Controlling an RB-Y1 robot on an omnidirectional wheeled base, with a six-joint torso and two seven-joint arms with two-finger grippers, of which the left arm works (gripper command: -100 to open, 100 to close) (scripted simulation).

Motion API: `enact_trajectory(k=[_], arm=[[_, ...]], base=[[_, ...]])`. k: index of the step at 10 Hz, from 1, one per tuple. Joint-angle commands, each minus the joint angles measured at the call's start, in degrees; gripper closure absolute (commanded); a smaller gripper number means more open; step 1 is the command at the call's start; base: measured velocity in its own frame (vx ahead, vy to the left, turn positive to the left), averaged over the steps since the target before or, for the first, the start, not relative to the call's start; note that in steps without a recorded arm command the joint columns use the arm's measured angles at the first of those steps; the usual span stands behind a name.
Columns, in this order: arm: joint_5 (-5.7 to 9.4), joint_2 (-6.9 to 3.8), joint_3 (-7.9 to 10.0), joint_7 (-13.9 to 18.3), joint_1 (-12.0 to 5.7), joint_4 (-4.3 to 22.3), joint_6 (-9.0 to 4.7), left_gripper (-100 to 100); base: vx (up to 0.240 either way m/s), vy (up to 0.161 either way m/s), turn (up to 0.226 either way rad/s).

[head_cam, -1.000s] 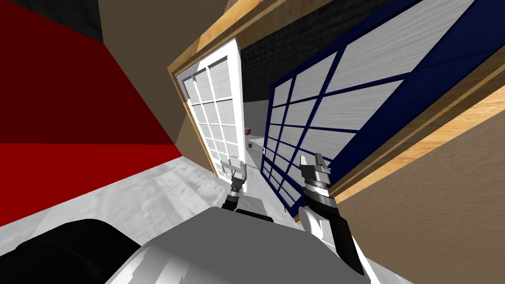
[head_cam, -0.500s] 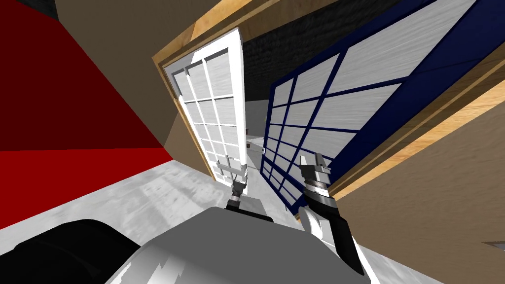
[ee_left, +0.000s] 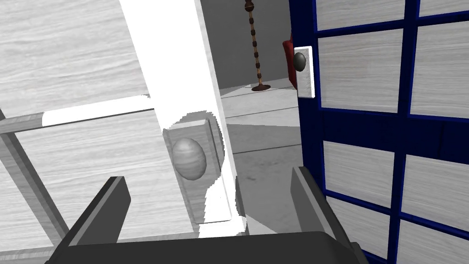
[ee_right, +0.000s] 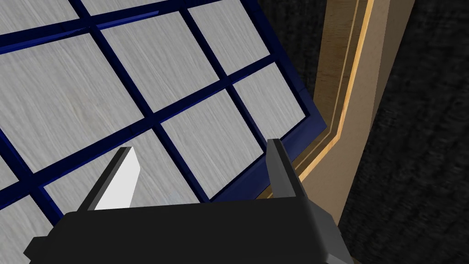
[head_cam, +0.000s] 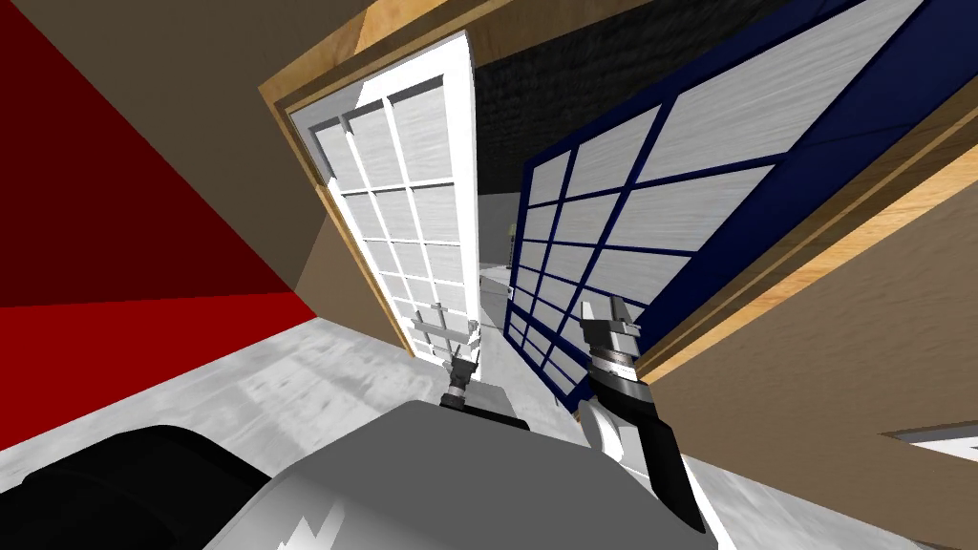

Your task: Push the door open

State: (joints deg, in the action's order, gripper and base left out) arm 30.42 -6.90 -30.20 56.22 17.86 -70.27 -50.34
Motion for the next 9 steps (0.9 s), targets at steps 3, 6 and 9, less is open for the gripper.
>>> enact_trajectory(k=[3,6,9], arm=[[2.92,0.04,-2.19,3.88,-1.07,4.86,-1.32,-100],[4.99,-0.03,-3.73,6.65,-1.80,8.35,-2.27,-100],[5.44,-0.05,-3.78,7.07,-2.36,9.02,-2.43,-100]], base=[[0.021,0.114,-0.106],[0.015,0.138,-0.099],[0.010,0.070,-0.044]])
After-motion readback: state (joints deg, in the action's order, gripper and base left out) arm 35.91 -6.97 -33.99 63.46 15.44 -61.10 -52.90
